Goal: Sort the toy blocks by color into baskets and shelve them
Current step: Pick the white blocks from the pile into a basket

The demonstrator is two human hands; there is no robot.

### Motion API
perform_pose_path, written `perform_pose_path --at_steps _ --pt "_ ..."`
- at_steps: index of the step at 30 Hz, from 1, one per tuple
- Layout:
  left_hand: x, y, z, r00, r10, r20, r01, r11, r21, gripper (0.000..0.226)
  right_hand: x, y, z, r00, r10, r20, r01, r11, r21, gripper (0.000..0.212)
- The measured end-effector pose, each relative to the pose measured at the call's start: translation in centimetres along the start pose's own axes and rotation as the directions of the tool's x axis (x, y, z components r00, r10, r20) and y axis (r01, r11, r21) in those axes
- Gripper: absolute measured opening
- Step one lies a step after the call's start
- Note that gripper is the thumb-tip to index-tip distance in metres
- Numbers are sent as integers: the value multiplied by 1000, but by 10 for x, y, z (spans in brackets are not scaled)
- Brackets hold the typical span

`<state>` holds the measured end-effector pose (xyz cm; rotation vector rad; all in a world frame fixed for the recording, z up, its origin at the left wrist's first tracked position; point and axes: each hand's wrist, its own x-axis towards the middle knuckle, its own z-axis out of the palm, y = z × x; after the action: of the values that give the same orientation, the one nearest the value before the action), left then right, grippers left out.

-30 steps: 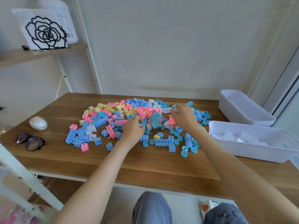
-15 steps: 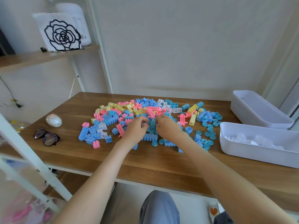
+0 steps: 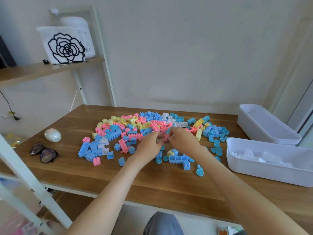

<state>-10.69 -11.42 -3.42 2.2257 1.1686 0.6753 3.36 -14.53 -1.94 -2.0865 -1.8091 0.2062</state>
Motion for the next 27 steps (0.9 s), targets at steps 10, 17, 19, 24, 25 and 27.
perform_pose_path --at_steps 10,17,19,24,25,27 --pt "18 114 63 978 210 -15 -210 976 -64 34 -63 93 -91 921 225 -319 -201 974 107 14" --pt "20 172 110 897 380 224 -370 925 -86 30 -109 173 -113 896 397 -199 -394 917 58 19" --pt "19 177 118 861 391 324 -407 913 -18 31 -124 179 -119 935 351 -47 -343 932 120 22" --pt "18 165 119 855 362 371 -405 914 41 35 -145 190 -122 942 317 107 -320 948 6 24" --pt "18 161 118 858 358 368 -399 916 38 34 -145 193 -122 942 327 78 -317 942 -112 24" --pt "17 154 116 869 355 346 -387 922 28 32 -142 200 -122 927 376 13 -358 892 -276 27"
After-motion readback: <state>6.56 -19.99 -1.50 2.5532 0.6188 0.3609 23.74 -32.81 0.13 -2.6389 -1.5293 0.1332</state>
